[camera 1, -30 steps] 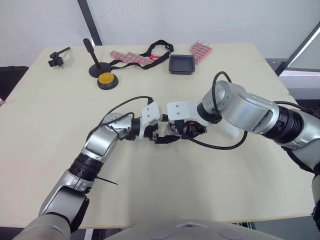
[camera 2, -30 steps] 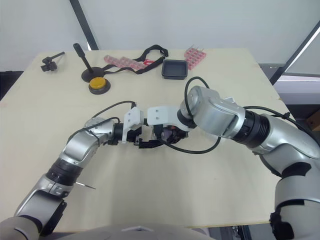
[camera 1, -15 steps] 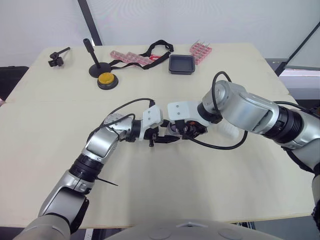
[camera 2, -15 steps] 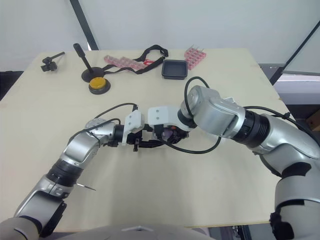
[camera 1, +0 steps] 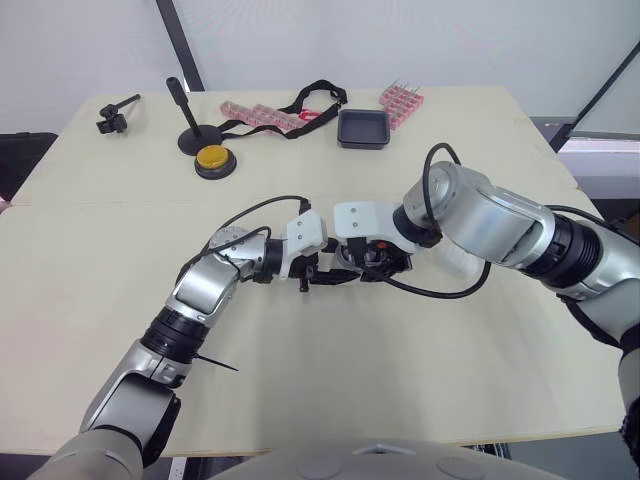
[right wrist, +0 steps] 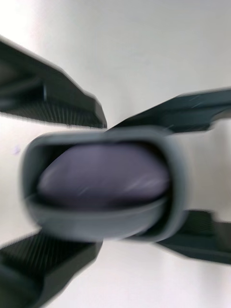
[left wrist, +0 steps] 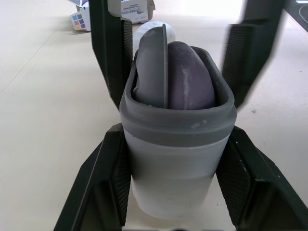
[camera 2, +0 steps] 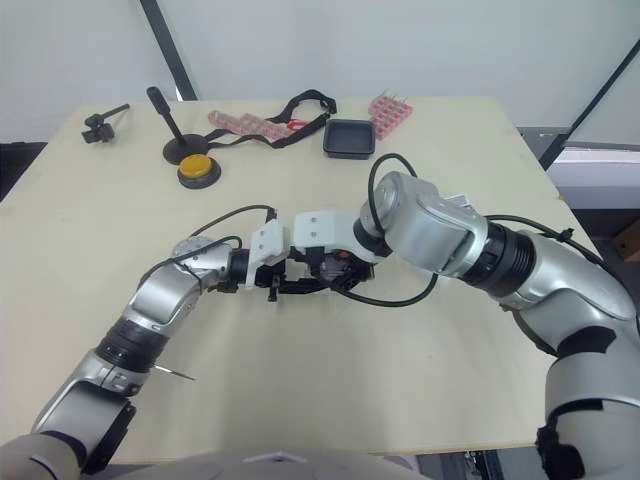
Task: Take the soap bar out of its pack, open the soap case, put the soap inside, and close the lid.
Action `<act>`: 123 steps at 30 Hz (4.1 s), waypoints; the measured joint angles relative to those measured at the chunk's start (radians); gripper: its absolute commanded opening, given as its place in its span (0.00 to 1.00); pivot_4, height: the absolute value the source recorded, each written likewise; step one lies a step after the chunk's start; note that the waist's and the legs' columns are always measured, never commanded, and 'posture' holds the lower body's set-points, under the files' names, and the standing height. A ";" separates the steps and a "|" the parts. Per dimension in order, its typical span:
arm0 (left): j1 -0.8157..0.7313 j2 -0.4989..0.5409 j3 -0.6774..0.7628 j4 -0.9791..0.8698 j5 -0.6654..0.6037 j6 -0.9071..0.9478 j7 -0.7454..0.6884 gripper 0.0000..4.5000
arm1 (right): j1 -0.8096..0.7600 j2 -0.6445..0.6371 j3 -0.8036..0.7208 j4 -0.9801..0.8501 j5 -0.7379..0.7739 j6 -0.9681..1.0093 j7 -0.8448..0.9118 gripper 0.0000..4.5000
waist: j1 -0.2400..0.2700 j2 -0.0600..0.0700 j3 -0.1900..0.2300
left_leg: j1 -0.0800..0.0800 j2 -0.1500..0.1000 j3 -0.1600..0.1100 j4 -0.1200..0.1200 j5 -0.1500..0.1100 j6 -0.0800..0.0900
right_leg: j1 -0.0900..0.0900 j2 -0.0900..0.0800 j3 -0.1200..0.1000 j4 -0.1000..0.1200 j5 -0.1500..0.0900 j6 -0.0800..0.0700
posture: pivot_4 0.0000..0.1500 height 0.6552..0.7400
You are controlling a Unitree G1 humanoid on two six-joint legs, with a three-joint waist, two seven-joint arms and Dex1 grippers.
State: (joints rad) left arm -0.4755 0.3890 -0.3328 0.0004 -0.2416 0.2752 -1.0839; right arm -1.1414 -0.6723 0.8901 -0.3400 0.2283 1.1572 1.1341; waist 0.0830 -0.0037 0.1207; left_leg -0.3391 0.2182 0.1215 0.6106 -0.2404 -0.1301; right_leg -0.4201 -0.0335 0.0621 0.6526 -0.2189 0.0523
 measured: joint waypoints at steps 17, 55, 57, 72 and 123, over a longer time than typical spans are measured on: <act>0.128 0.023 0.110 0.026 -0.106 -0.135 -0.120 0.43 | 0.391 -0.004 -0.383 -0.015 0.117 -0.093 -0.074 0.98 | 0.014 -0.001 -0.001 | 0.000 0.000 0.000 0.001 0.000 0.000 | 0.000 -0.001 0.000 -0.002 0.000 0.000 | 1.00 0.87; 0.181 -0.037 0.156 0.166 -0.113 -0.402 -0.130 0.43 | 1.664 0.129 -1.373 -0.085 0.231 -0.968 -0.249 0.98 | -0.012 -0.001 -0.001 | -0.001 -0.001 0.000 0.001 -0.005 0.010 | -0.001 -0.009 -0.002 -0.007 -0.003 -0.005 | 1.00 0.87; 0.181 -0.038 0.155 0.165 -0.112 -0.395 -0.126 0.43 | 1.674 0.137 -1.405 -0.035 0.230 -0.990 -0.260 0.98 | -0.015 -0.001 -0.001 | -0.001 -0.001 0.000 0.001 -0.005 0.010 | -0.001 -0.009 -0.002 -0.008 -0.003 -0.005 | 1.00 0.87; 0.174 -0.035 0.148 0.160 -0.115 -0.354 -0.172 0.43 | 1.628 -0.154 -1.460 0.098 0.218 -0.833 -0.206 0.98 | -0.025 0.001 -0.001 | -0.001 -0.005 0.001 0.000 -0.004 0.013 | 0.000 -0.009 -0.001 -0.010 -0.003 -0.005 | 1.00 0.87; 0.156 -0.029 0.082 0.172 -0.072 -0.399 -0.234 0.43 | 0.590 -0.301 -0.540 0.263 0.088 -0.165 -0.110 0.79 | 0.001 0.001 -0.001 | -0.001 -0.003 0.001 0.002 0.000 0.009 | 0.001 -0.007 -0.002 -0.005 -0.003 -0.005 | 1.00 0.87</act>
State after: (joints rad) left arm -0.3193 0.3604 -0.2507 0.1720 -0.3140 -0.1241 -1.3178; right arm -0.5509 -0.9738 0.3504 -0.0769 0.3166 0.9923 1.0240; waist 0.0838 -0.0023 0.1195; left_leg -0.3404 0.2148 0.1228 0.6124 -0.2406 -0.1214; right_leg -0.4195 -0.0405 0.0600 0.6472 -0.2218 0.0471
